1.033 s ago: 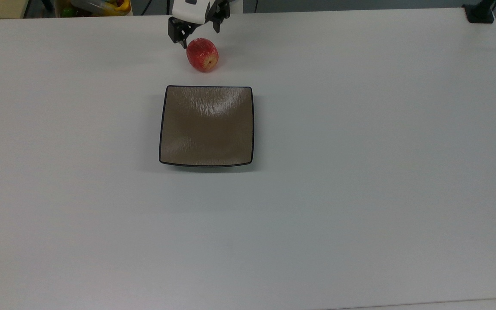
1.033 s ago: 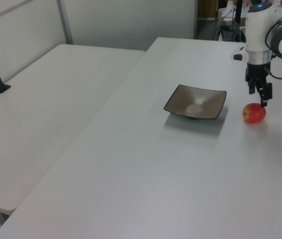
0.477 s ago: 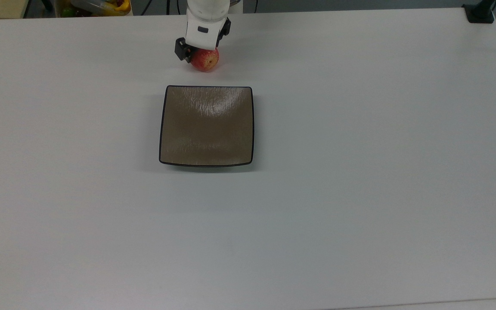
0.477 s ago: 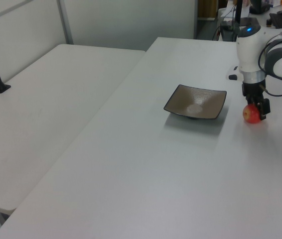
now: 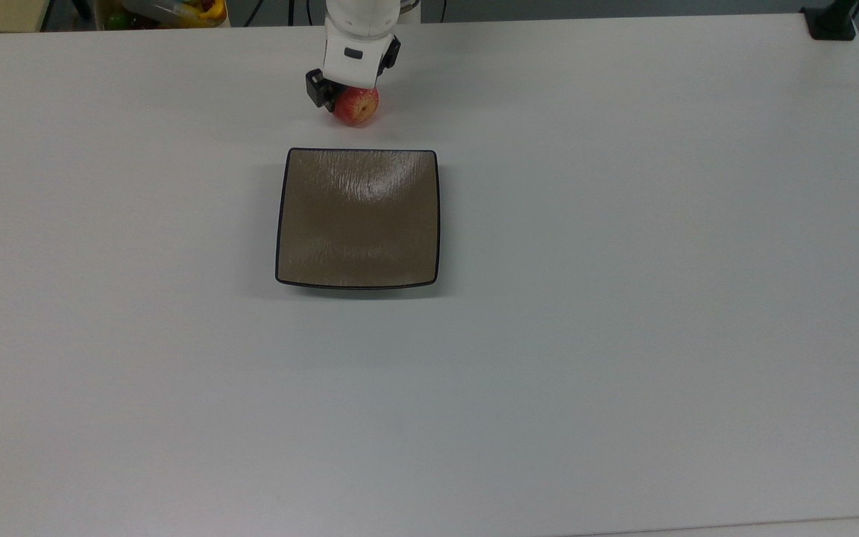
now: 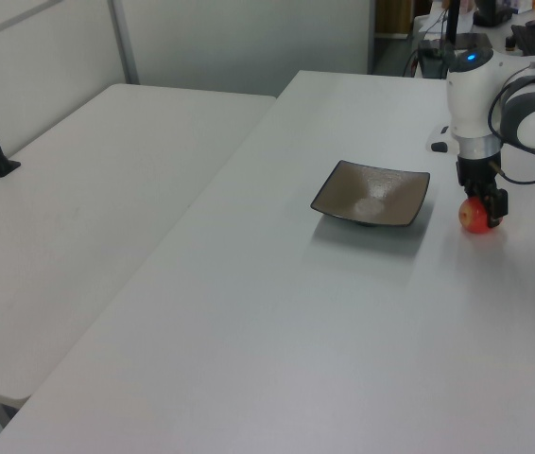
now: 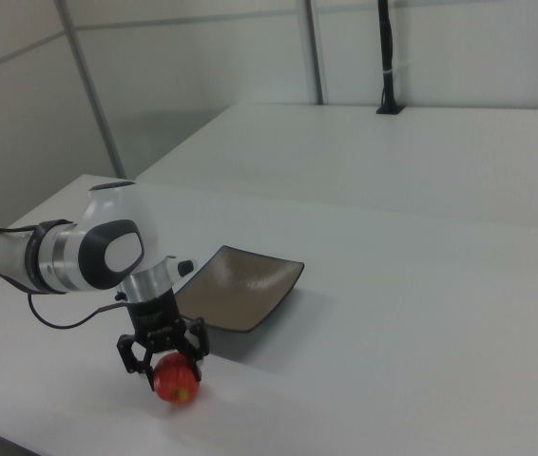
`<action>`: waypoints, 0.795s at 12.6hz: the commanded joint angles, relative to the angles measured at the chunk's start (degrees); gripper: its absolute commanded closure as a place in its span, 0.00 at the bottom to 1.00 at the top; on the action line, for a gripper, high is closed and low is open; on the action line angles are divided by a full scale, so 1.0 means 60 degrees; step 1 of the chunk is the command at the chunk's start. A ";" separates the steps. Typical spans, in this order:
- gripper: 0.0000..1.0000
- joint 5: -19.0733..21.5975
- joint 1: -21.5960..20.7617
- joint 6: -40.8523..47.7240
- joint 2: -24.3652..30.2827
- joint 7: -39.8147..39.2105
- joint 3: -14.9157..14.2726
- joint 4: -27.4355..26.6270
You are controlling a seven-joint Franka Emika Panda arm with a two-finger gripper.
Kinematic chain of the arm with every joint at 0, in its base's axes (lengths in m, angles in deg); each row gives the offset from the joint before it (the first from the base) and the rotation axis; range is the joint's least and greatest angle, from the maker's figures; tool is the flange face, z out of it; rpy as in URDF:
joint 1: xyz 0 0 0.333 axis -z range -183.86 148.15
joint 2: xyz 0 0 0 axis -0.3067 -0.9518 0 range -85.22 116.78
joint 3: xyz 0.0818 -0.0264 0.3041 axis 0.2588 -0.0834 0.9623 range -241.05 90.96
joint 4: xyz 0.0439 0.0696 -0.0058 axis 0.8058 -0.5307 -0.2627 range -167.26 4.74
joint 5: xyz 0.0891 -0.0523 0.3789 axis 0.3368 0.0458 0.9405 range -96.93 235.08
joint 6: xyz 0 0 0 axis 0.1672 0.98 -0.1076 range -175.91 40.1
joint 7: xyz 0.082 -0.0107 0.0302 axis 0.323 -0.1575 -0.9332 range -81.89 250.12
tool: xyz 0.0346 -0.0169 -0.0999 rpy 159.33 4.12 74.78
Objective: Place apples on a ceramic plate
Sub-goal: 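Lift the apple and carry it over the brown plate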
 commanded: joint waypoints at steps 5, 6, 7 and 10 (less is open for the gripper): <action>0.61 0.0641 -0.0057 0.0247 0.0229 0.1835 0.0012 0.2024; 0.60 0.0992 -0.0013 0.0218 0.0098 0.1982 0.0012 0.2405; 0.56 0.1213 0.0002 0.0174 -0.0034 0.2129 0.0012 0.2685; 0.30 0.1260 0.0031 0.0174 -0.0284 0.2262 -0.0003 0.2878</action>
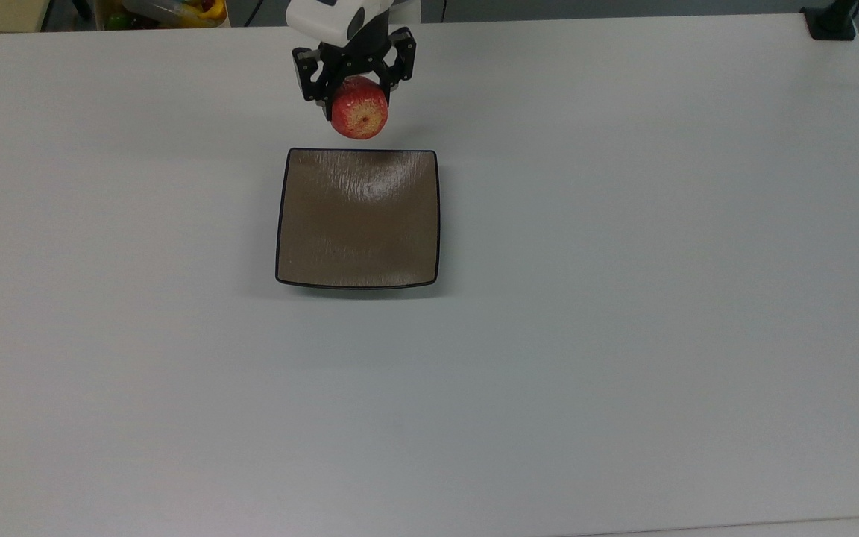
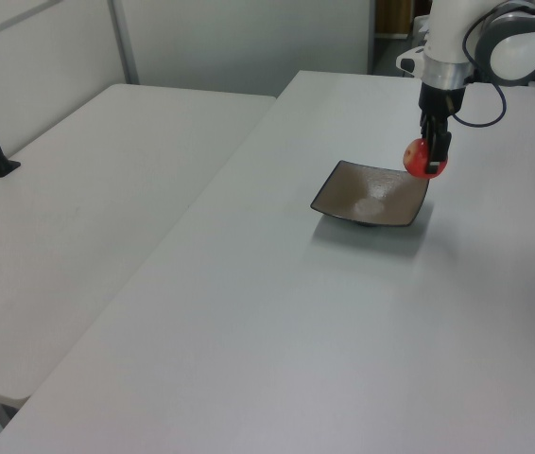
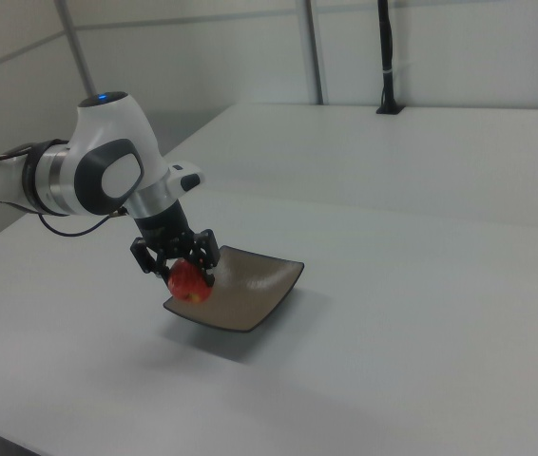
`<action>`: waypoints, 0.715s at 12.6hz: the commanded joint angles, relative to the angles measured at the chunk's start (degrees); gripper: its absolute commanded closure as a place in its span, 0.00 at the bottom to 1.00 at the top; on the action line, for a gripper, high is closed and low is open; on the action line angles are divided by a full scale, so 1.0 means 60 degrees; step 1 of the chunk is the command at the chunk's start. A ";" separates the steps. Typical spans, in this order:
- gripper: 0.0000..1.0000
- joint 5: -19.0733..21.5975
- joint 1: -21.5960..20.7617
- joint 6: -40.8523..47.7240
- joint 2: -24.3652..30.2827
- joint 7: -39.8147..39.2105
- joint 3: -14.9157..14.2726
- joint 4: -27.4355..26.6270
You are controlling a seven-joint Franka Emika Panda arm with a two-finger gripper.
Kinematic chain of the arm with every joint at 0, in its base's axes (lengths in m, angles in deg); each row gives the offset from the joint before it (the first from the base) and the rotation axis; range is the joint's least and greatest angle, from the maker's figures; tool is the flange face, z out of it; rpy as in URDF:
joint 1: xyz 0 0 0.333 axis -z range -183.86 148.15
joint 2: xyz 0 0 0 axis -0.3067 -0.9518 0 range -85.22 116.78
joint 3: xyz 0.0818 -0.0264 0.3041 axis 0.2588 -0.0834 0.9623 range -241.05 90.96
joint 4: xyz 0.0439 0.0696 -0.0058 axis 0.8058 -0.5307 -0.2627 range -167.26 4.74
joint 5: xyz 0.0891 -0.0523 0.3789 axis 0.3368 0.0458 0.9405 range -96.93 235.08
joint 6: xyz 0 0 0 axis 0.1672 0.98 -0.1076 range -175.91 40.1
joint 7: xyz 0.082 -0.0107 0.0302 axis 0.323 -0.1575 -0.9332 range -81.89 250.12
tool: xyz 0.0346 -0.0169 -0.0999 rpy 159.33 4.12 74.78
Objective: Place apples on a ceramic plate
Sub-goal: 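Lift the apple and carry it over the brown plate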
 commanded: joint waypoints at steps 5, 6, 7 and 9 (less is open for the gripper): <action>0.23 0.0133 0.0014 0.0156 -0.0348 0.0248 0.0000 0.0301; 0.23 0.0133 0.0014 0.0156 -0.0348 0.0248 0.0000 0.0301; 0.23 0.0133 0.0014 0.0142 -0.0348 0.0248 0.0000 0.0301; 0.12 0.0147 0.0014 0.0142 -0.0348 0.0262 0.0000 0.0301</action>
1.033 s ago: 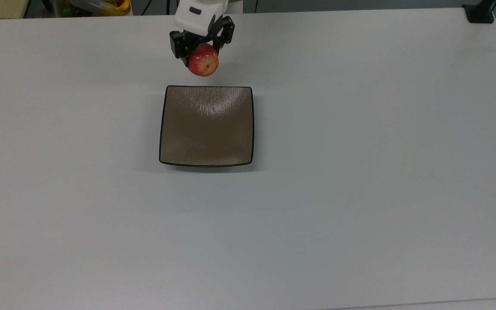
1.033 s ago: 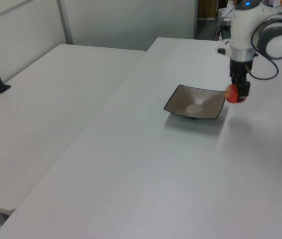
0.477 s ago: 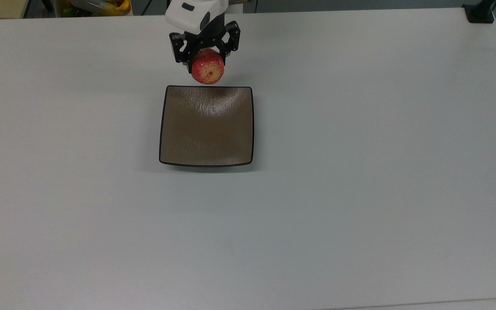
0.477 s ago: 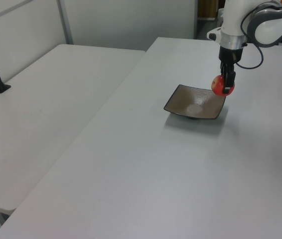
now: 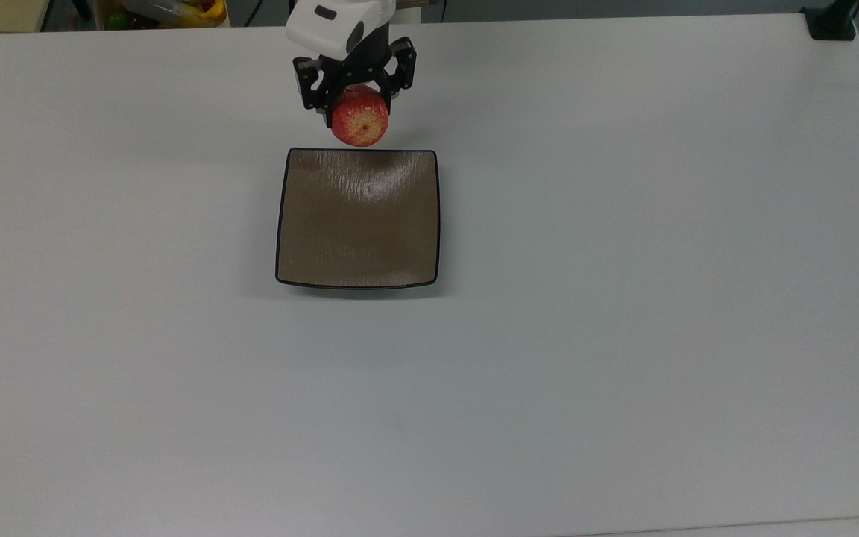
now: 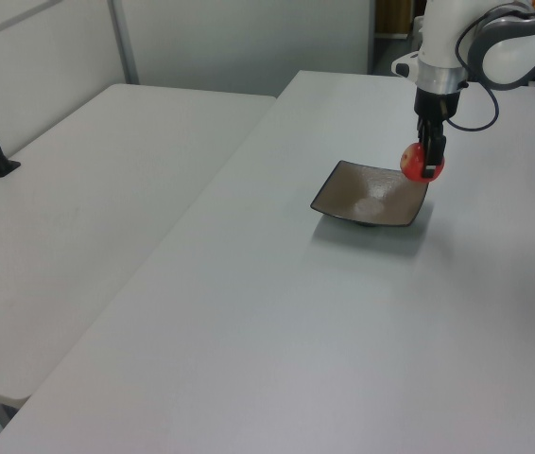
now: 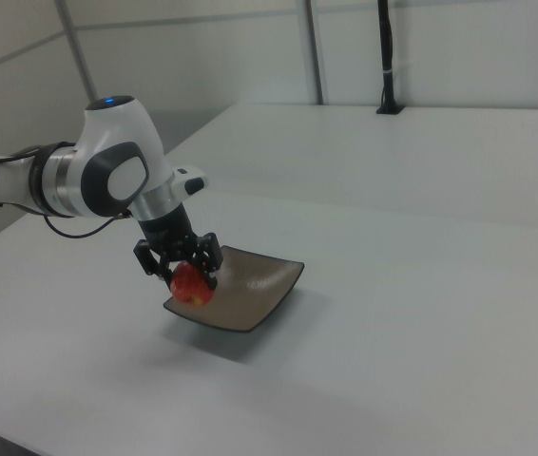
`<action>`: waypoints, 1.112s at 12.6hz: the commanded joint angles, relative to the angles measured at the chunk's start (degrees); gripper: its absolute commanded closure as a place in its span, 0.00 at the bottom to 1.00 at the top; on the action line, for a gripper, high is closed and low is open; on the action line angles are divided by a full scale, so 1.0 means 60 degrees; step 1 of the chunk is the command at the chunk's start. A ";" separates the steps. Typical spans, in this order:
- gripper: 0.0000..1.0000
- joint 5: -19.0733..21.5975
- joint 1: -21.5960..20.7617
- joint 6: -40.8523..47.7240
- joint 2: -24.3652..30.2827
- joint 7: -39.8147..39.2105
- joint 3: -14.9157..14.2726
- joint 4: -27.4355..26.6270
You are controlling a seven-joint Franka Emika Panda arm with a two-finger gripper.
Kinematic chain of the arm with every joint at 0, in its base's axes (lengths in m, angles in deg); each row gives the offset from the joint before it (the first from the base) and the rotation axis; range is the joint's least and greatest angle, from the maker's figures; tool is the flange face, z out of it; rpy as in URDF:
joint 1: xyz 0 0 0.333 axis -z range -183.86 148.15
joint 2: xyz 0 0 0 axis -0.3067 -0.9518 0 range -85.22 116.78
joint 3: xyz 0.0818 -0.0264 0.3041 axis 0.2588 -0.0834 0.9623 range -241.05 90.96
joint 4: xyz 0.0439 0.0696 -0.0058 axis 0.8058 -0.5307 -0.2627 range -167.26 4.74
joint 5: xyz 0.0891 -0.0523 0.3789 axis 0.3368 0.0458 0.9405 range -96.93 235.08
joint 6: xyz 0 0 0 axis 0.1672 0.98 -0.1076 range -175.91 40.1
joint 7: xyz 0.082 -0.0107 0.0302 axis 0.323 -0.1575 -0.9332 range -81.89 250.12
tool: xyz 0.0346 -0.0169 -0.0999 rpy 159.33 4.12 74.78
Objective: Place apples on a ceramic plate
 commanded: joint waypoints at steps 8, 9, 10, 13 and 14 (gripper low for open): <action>0.05 0.0135 0.0012 0.0215 0.0003 0.0143 -0.0011 0.0169; 0.04 0.0135 0.0012 0.0273 0.0076 0.0143 -0.0011 0.0169; 0.01 0.0135 0.0012 0.0303 0.0092 0.0172 -0.0011 0.0169; 0.00 0.0135 0.0012 0.0985 0.0516 0.1355 -0.0026 0.0591; 0.00 0.0135 0.0026 0.1905 0.0531 0.1533 -0.0040 0.1102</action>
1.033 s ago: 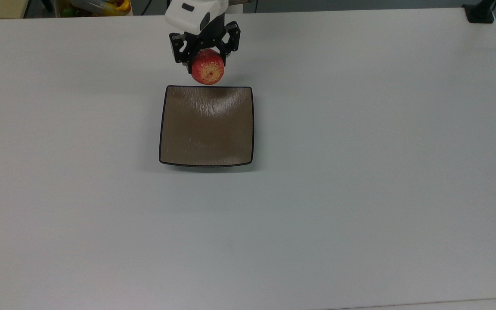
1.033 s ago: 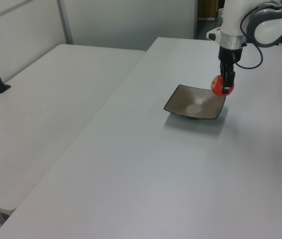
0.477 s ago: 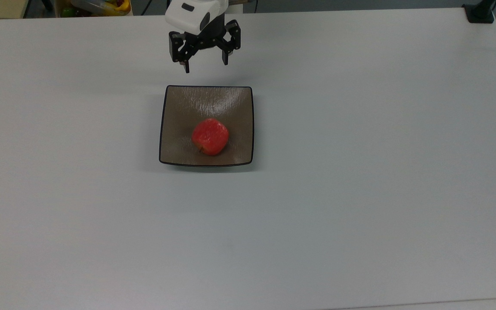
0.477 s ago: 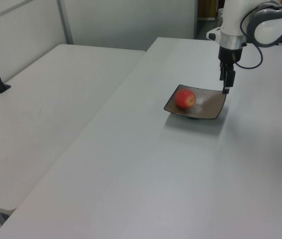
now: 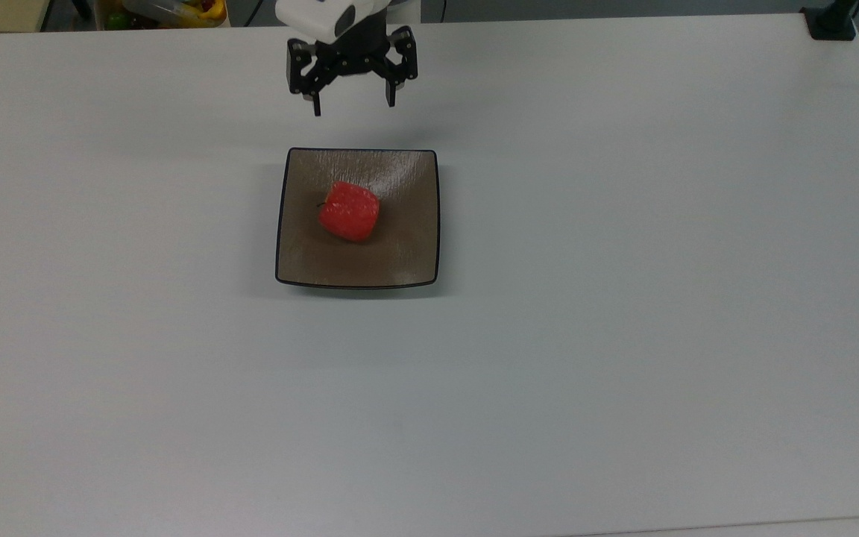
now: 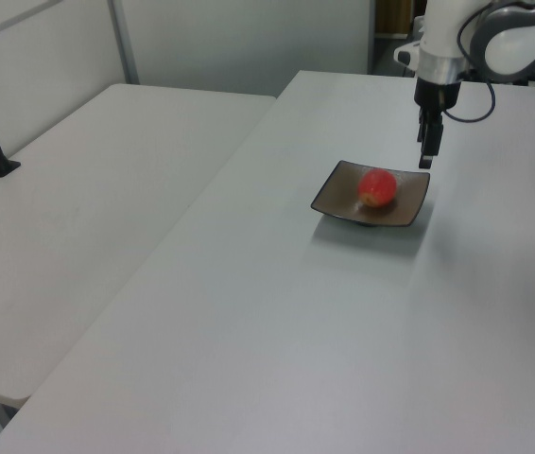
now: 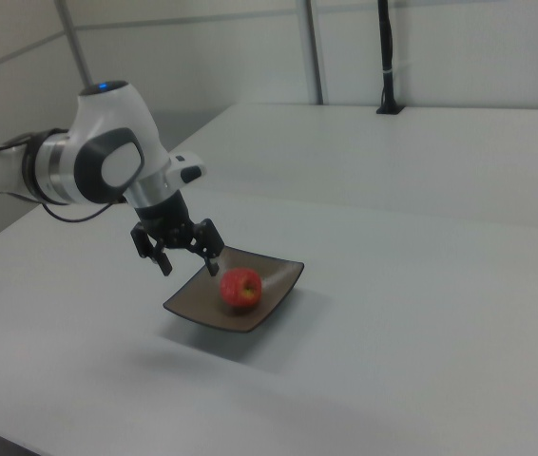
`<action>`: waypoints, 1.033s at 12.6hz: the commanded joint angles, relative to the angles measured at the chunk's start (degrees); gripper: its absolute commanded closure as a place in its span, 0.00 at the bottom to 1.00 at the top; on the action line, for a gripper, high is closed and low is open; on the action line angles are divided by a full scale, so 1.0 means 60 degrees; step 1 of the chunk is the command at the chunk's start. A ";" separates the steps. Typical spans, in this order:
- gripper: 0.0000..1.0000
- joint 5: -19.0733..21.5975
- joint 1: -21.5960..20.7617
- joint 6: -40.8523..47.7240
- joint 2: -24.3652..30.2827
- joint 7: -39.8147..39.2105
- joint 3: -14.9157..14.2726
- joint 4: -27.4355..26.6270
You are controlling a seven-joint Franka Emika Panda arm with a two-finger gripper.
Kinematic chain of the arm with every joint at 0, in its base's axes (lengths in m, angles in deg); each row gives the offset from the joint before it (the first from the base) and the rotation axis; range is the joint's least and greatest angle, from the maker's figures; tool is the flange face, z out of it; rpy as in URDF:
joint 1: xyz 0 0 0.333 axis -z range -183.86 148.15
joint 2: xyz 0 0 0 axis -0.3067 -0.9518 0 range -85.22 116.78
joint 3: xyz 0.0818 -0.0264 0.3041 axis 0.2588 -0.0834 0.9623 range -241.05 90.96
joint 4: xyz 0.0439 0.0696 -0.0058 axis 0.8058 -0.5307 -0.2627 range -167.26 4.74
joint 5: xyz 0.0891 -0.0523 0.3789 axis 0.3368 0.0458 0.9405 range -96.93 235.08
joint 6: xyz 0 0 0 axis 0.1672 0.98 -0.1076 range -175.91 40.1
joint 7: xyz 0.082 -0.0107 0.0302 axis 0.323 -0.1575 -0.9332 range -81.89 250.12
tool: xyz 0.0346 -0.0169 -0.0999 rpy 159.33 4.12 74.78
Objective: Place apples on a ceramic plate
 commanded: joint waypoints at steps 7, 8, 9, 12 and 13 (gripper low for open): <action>0.00 0.0564 0.0137 0.2267 -0.0261 0.3089 -0.0175 0.2732; 0.00 0.0741 0.0152 0.1960 -0.0496 0.3352 -0.0160 0.2866; 0.00 0.0757 0.0138 0.1740 -0.0571 0.3441 -0.0160 0.2868; 0.00 0.0757 0.0137 0.1855 -0.0572 0.3252 -0.0160 0.2824; 0.00 0.0757 0.0152 0.1898 -0.0572 0.3237 -0.0160 0.2809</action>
